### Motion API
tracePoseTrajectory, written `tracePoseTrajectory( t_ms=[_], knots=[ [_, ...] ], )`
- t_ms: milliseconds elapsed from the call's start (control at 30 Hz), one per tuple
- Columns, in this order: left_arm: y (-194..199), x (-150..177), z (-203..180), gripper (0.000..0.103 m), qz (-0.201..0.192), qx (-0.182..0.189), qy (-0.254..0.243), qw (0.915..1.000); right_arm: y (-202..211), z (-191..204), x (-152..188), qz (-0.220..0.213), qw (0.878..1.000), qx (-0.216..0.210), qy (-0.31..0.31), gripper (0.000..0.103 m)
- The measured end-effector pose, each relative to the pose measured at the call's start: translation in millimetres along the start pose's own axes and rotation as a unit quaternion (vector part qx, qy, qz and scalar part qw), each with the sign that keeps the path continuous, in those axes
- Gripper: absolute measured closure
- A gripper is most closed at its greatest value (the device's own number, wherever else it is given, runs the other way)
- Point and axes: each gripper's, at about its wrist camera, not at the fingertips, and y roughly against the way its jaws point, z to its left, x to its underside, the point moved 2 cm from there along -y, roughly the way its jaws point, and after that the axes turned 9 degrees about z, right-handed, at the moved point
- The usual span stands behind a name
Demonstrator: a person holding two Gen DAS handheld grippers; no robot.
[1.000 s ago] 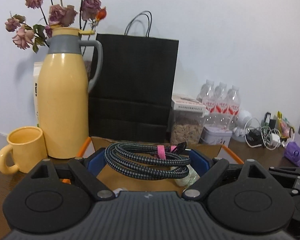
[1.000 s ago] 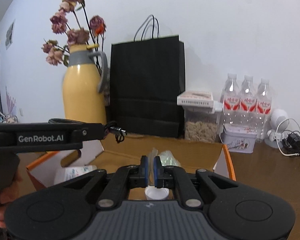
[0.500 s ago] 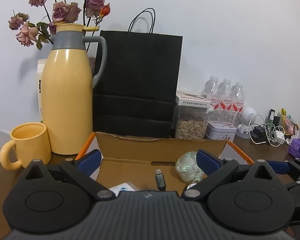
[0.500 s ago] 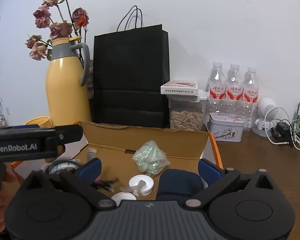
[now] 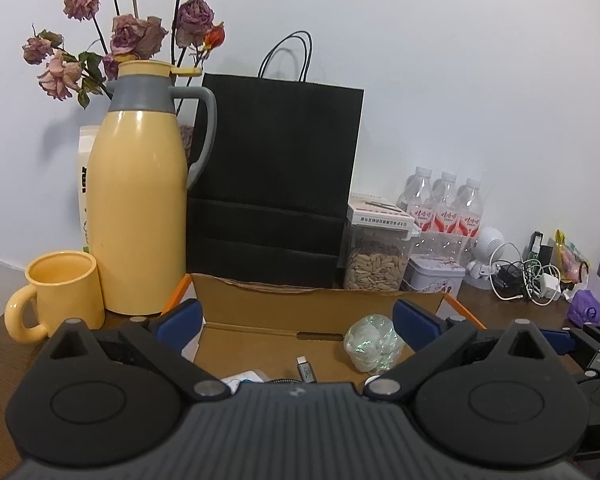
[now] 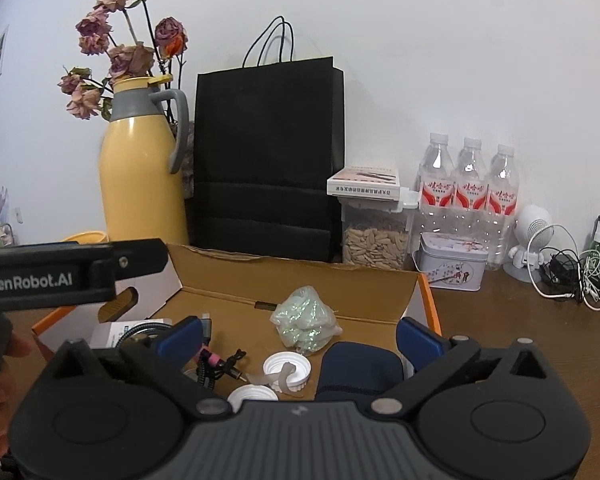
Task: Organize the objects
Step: 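Withdraw both grippers from the box toward the table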
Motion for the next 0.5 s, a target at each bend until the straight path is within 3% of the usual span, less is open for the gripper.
tracePoseTrajectory(
  t_ms=[500],
  knots=[
    [59,10,9,0.000,-0.008,-0.002,-0.003,1.0000,51,9,7,-0.020,1.000,0.000,0.021,0.000]
  ],
)
